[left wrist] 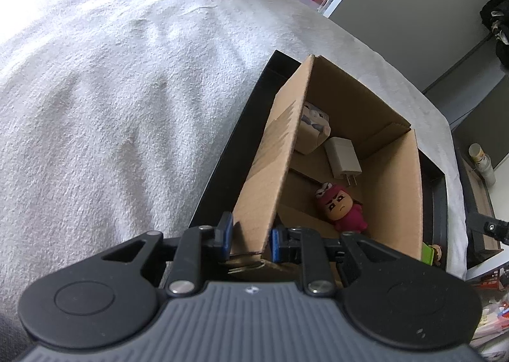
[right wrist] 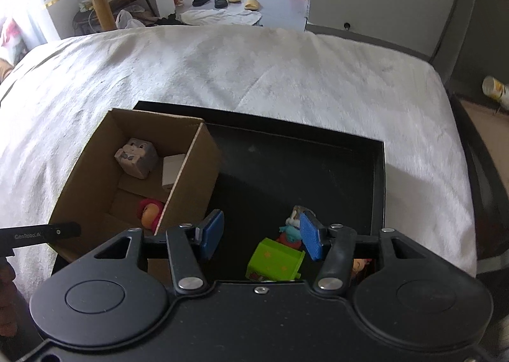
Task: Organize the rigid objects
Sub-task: 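Move the right gripper back over the tray toward the green cube box, then grasp the green printed cube box with the right gripper and lift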
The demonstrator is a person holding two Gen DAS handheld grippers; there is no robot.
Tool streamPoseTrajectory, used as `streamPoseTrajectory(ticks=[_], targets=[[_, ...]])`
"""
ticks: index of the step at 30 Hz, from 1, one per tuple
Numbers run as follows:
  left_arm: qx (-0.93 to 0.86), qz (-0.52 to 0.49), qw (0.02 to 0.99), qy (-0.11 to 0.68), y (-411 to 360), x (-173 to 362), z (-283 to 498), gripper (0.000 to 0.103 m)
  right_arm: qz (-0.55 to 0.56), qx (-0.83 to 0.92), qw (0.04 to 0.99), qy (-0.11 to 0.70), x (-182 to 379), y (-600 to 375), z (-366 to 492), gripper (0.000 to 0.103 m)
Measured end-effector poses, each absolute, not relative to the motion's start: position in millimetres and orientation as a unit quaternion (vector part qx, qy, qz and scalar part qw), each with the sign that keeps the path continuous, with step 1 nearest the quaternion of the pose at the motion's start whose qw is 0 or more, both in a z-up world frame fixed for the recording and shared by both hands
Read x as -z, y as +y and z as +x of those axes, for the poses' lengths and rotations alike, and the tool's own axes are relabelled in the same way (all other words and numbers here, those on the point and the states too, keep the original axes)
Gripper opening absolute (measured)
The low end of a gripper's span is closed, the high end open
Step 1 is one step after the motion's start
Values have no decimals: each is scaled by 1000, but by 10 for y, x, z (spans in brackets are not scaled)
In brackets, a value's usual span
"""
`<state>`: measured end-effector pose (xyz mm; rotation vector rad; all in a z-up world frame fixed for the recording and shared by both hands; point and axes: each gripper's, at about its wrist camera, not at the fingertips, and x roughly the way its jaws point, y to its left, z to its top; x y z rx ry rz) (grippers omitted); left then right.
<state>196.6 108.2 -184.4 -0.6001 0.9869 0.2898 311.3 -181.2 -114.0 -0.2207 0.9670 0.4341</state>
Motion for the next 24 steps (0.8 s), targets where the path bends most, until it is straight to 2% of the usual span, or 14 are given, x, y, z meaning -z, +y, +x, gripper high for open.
streamPoseTrajectory(ticks=[11,15,20,24], targets=[[-145,-276,827,467,1052,1847,1994,21,-58,-187,840,507,1521,-2011,3238,55],[-146,-275,827,468,1056,1861,2004,21,-50,-175,839,513,1655,-2003,3260,65],[-146,-271,827,470,1046,1870,2010,21,-39,-162,833,528,1847,-1954,3297,66],[-146,-269,828,470,1044,1869,2009,21,-34,-152,831,535,1948,-1887,3313,80]])
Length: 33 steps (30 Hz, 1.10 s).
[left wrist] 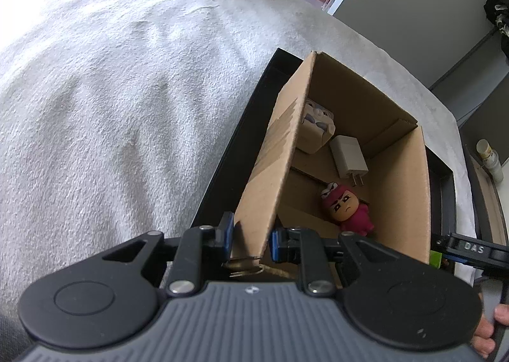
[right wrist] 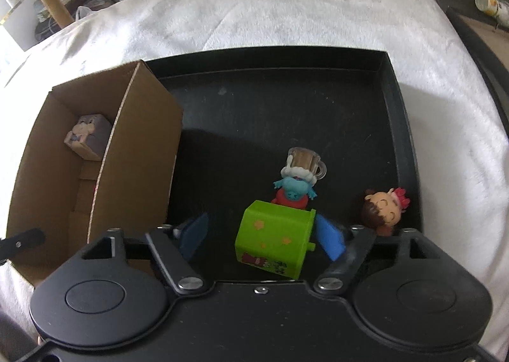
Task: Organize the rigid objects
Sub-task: 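Grasp the green printed cube box with the right gripper and lift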
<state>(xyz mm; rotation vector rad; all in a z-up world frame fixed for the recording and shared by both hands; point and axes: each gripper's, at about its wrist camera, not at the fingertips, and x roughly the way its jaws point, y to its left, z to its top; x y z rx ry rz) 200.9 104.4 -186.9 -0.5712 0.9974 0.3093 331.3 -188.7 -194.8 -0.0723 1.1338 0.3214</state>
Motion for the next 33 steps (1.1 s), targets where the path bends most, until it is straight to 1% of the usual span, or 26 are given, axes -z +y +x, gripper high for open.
streamPoseTrajectory(ticks=[6,14,15,16,18,33], targets=[[-145,-268,828,470,1038,1871,2012,21,-38,-129,825,549,2106,-1820,3350,81],[-145,-267,828,472,1038,1882,2028,21,-72,-116,807,574,2289,-1763,3309,80],[-145,-267,828,472,1039,1882,2028,21,-76,-115,806,576,2304,-1763,3300,76],[-145,-267,828,472,1041,1883,2026,21,-77,-114,804,578,2310,-1771,3296,65],[-144,-268,828,472,1047,1887,2026,21,-77,-106,805,579,2305,-1803,3287,58],[-145,-267,828,472,1030,1878,2021,21,-55,-122,814,566,1927,-2029,3230,58]])
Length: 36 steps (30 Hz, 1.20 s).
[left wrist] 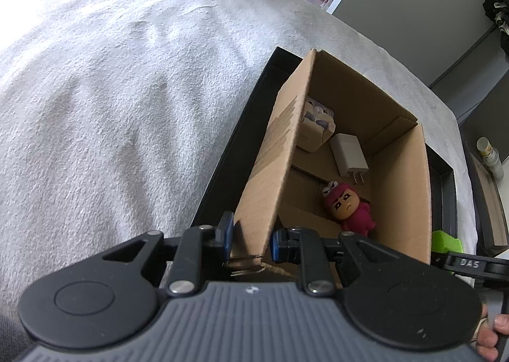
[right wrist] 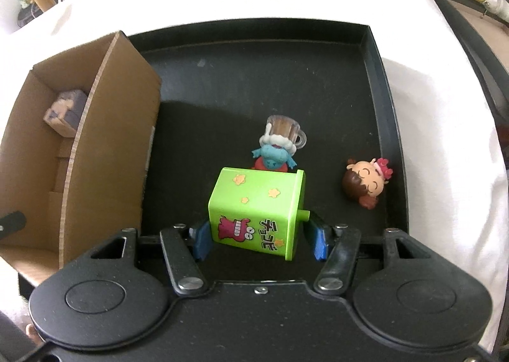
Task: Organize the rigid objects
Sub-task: 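Grasp the green printed cube box with the right gripper and lift, then carry the green cube box into the cardboard box and open the right gripper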
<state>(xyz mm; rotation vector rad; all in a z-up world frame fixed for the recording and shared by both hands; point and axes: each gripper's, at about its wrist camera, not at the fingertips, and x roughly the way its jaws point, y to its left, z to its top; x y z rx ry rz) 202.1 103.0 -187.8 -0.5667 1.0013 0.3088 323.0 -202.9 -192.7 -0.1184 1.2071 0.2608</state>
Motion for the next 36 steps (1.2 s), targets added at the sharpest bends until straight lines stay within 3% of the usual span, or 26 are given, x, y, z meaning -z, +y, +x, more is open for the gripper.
streamPoseTrajectory(ticks=[36], targets=[[-126,-291,827,464,1100,1837,1931,21,-105,-186,845,490,938,-1297,3152,58]])
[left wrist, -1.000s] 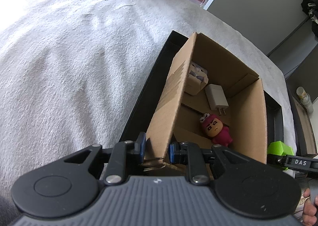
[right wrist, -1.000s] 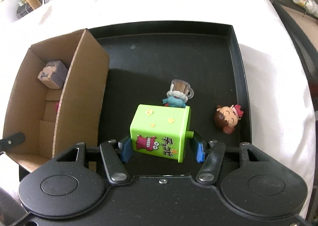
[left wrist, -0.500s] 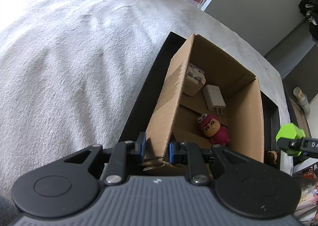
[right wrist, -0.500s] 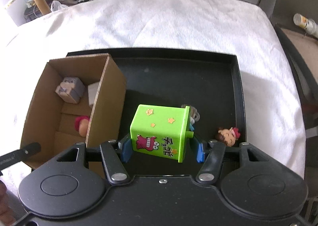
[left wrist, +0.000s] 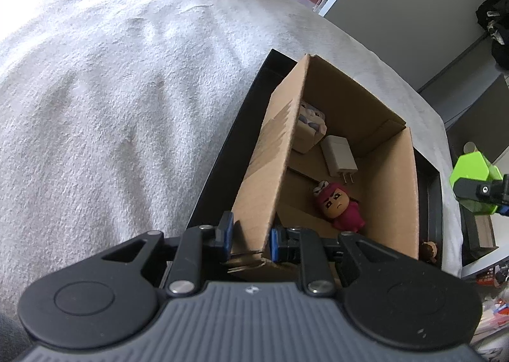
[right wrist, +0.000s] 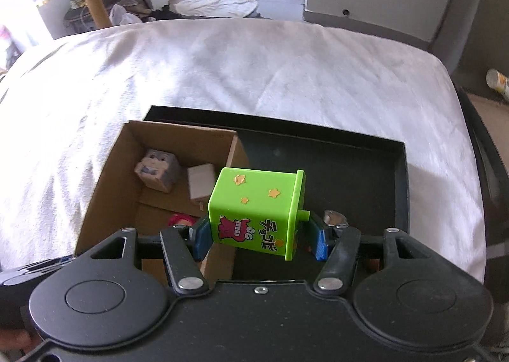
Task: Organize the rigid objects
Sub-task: 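Carry the green cube box into the cardboard box and open the right gripper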
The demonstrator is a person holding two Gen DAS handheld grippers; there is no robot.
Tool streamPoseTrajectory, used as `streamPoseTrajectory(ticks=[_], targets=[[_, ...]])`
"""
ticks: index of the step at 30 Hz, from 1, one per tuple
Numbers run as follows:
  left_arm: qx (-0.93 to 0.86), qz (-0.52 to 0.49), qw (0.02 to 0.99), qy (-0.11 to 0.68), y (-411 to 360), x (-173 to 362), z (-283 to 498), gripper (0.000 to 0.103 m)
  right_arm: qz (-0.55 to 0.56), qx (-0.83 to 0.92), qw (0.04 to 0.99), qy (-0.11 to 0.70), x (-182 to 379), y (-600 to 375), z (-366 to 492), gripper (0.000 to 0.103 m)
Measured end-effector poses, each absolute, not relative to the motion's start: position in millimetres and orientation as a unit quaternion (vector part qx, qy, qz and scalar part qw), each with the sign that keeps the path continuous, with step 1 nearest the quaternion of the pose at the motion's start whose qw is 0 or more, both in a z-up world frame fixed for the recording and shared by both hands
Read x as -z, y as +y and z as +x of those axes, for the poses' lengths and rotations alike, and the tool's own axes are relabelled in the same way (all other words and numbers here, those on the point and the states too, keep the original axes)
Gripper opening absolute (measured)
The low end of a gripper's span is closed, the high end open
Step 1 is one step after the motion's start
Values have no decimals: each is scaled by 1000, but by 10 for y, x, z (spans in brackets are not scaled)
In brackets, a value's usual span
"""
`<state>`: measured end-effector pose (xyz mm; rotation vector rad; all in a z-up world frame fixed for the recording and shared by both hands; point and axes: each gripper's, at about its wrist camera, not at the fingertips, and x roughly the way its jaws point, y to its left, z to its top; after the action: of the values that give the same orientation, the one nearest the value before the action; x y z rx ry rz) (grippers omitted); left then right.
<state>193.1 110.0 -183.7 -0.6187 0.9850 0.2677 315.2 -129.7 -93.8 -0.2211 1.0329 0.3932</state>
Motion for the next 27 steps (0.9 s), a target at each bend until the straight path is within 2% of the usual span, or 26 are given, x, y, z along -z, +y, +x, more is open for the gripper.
streamPoseTrajectory(ticks=[27], targets=[[-101,-319,820,464,1192,1857,1890,23,-131,-233,825,497,1115,-434,3063,58]])
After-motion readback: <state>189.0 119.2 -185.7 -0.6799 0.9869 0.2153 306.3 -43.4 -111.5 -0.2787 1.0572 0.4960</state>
